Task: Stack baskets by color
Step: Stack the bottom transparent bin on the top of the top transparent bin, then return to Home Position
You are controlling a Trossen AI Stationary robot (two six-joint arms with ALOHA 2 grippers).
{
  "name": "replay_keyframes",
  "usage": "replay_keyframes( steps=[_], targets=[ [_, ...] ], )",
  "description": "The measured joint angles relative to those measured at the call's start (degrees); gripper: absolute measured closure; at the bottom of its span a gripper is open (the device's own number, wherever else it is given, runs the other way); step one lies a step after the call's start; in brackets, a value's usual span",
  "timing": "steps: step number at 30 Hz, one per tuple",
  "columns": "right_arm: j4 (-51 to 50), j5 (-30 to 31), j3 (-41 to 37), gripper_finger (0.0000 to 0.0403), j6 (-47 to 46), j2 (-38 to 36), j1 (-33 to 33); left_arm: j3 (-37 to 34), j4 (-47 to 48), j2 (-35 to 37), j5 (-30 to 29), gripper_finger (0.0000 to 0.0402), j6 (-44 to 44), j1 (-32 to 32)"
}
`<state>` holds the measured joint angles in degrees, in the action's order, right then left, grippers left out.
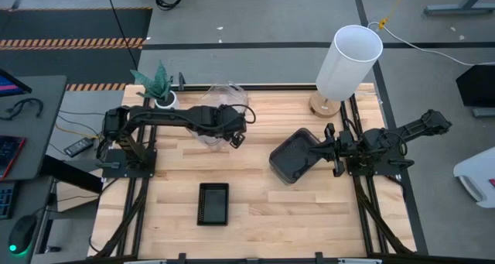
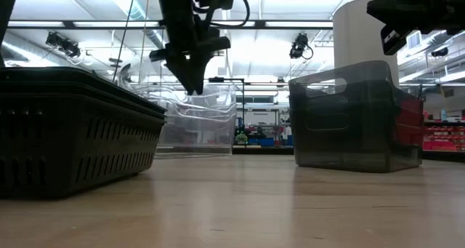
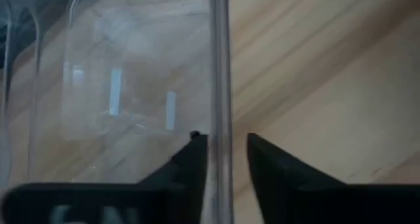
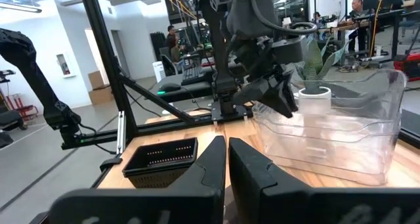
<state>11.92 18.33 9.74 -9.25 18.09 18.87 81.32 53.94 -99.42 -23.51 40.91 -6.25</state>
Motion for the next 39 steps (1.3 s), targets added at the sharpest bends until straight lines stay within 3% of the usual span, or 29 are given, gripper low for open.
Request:
replay_keyframes(
  steps=[5,9,13,22,27,30,34,39],
  targets=[
    [0.0,0.0,0.0,0.0380,0.0,0.0,0.0,0.0,0.1,0.8,0.5,0.0211,-1.0,0.4],
    [0.0,0.0,0.0,0.0380,0.0,0.0,0.0,0.0,-1.4,3.3,-5.0,0.0188,-6.6,2.2],
    [0.0,0.0,0.0,0.0380,0.0,0.0,0.0,0.0,-5.0,5.7,-6.8,0.0198,-16.2,4.5],
    [0.0,0.0,0.0,0.0380,0.0,0.0,0.0,0.0,-22.1,6.1,-5.4,0.0254,-53.6,12.5],
    [0.0,0.0,0.0,0.0380,0.0,0.0,0.0,0.0,-23.1,6.1,-7.9,0.0278,-58.7,13.9],
    [0.0,0.0,0.0,0.0380,0.0,0.0,0.0,0.0,-21.7,6.1,-2.7,0.0289,-59.6,14.3],
    [0.0,0.0,0.0,0.0380,0.0,0.0,0.0,-2.9,-24.2,6.2,12.1,0.0303,-59.6,14.3],
    [0.0,0.0,0.0,0.0380,0.0,0.0,0.0,-10.3,-27.4,7.1,15.0,0.0323,-59.4,15.0]
  ],
)
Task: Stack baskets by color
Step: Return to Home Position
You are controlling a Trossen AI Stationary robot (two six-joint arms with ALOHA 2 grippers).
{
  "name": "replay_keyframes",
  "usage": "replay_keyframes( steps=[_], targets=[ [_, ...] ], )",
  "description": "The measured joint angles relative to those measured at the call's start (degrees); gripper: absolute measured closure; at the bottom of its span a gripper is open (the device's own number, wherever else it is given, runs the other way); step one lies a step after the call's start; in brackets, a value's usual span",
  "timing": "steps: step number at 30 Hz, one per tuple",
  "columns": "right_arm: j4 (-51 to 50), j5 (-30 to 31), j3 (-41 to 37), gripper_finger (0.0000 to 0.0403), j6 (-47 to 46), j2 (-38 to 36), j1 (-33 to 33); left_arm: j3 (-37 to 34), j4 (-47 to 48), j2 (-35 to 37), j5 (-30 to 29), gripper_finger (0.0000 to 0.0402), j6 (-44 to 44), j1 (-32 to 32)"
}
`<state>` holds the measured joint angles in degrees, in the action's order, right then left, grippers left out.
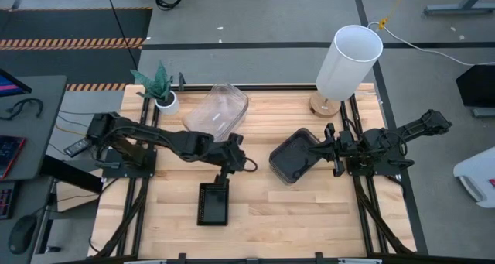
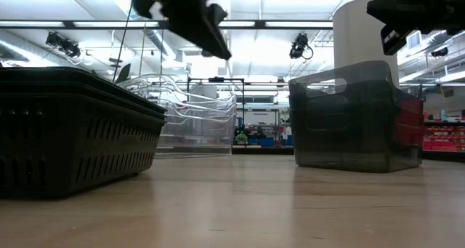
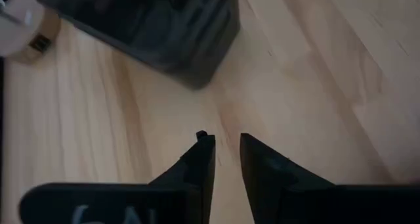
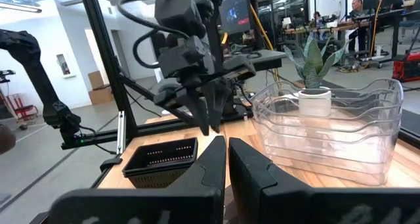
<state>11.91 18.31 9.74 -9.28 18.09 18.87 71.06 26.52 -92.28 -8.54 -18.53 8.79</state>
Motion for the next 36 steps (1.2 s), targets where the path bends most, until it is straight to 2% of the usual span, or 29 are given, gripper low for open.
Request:
replay_keyframes(
  steps=[3,8,13,17,27,29,32,36],
  targets=[
    [0.0,0.0,0.0,0.0380,0.0,0.0,-0.1,-4.7,-3.1,3.9,1.1,0.0335,1.7,0.8],
    [2.3,0.0,-2.5,0.0380,0.0,0.0,-0.3,-16.2,-10.6,15.8,3.2,0.0354,4.2,2.2],
    [12.8,0.0,-9.3,0.0380,0.0,-0.2,-0.3,-24.8,-16.3,27.8,3.1,0.0371,8.1,3.7],
    [11.7,0.0,-9.3,0.0380,-1.1,-0.2,-0.3,-28.9,-17.9,35.3,3.1,0.0383,10.0,6.6],
    [12.5,0.0,-9.3,0.0380,-1.5,-0.2,-0.3,-45.5,-32.8,52.8,2.3,0.0393,11.6,16.3],
    [12.6,0.0,-9.3,0.0380,-1.5,-0.2,-0.3,-47.6,-33.7,56.4,1.3,0.0392,10.4,17.5],
    [12.7,0.0,-9.4,0.0380,-1.5,-0.2,-0.3,-48.9,-34.0,61.2,-3.6,0.0387,10.1,18.3],
    [12.9,0.0,-9.4,0.0380,-1.5,-0.2,-0.3,-49.0,-33.5,64.2,-6.5,0.0383,12.7,18.0]
  ],
)
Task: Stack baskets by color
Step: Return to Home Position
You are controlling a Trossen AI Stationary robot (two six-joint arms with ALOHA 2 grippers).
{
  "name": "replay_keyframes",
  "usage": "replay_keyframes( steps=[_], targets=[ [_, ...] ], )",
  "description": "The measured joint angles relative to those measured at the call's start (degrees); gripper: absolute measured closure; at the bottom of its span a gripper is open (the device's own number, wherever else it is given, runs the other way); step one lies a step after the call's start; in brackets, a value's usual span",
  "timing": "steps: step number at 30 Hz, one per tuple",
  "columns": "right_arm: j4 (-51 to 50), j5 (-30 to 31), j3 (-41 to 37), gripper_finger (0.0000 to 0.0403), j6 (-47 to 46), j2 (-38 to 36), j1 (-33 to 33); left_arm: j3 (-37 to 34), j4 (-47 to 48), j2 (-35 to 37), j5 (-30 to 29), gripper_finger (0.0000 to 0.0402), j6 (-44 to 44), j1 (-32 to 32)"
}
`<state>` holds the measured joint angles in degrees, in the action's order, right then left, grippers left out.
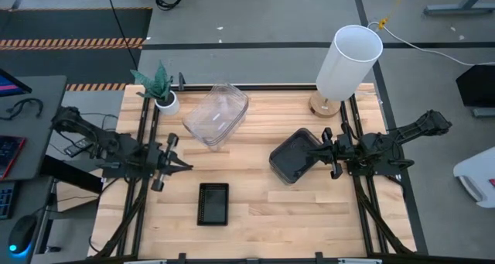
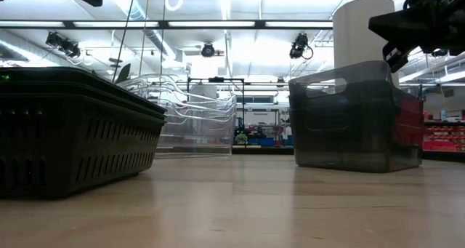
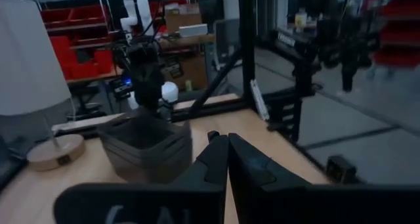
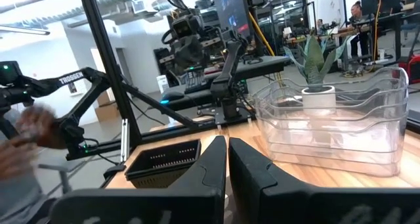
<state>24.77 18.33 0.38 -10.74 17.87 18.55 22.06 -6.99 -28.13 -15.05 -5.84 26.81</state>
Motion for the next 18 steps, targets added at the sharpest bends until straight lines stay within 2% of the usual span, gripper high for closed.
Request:
replay_keyframes(
  steps=[6,8,13,15,18],
  targets=[
    [0.0,0.0,0.0,0.0380,0.0,0.0,0.0,0.0,-0.4,0.4,0.0,0.0388,5.1,0.1],
    [0.0,0.0,0.0,0.0380,0.0,0.0,0.0,0.0,-0.4,0.4,-0.1,0.0391,3.5,-0.1],
    [0.0,0.0,0.0,0.0380,0.0,0.0,0.0,-0.2,5.5,0.8,-1.8,0.0386,5.9,-0.1],
    [0.0,0.0,0.0,0.0380,0.0,0.0,0.0,-2.4,6.0,3.7,0.1,0.0380,7.7,-1.9],
    [0.0,0.0,0.0,0.0380,0.0,0.0,0.0,-8.6,-1.1,8.8,0.7,0.0373,9.0,-4.6]
  ],
)
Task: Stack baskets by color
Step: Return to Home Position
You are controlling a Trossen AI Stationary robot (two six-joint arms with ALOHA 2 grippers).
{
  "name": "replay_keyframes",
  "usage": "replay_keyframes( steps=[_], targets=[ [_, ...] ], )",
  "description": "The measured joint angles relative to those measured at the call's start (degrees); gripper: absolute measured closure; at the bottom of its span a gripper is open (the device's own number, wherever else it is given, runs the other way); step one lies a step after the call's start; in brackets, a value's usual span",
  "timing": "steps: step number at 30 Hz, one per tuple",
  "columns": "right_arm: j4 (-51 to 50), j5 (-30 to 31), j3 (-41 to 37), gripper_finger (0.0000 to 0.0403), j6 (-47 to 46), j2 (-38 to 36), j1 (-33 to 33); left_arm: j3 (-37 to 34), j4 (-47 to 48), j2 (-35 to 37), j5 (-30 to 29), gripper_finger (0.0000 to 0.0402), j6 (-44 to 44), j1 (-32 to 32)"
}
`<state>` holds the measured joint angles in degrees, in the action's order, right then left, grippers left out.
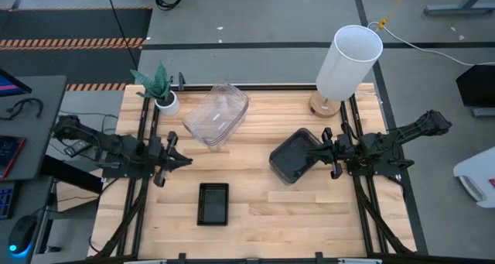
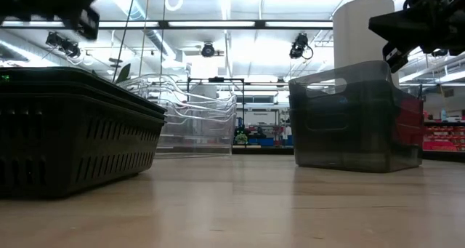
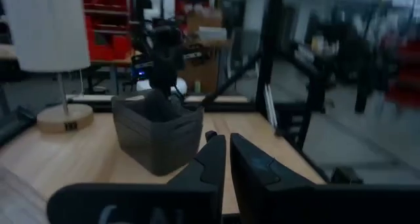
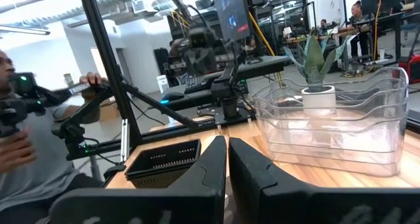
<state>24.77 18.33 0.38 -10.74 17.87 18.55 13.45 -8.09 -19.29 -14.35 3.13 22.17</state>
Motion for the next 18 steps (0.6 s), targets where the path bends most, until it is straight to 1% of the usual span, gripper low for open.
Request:
replay_keyframes(
  steps=[6,9,11,18],
  targets=[
    [0.0,0.0,0.0,0.0380,0.0,0.0,0.0,-12.4,-15.5,10.0,-0.1,0.0368,7.5,-1.7],
    [0.0,0.0,0.0,0.0380,0.0,0.0,0.0,-12.8,-10.2,13.6,-0.2,0.0372,10.7,-1.6],
    [0.0,0.0,0.0,0.0380,0.0,0.0,0.0,-12.9,-8.7,14.4,-0.2,0.0375,11.2,-1.6],
    [0.0,0.0,0.0,0.0380,0.0,0.0,0.0,-12.9,-8.6,17.7,-0.2,0.0372,11.2,-1.6]
  ],
)
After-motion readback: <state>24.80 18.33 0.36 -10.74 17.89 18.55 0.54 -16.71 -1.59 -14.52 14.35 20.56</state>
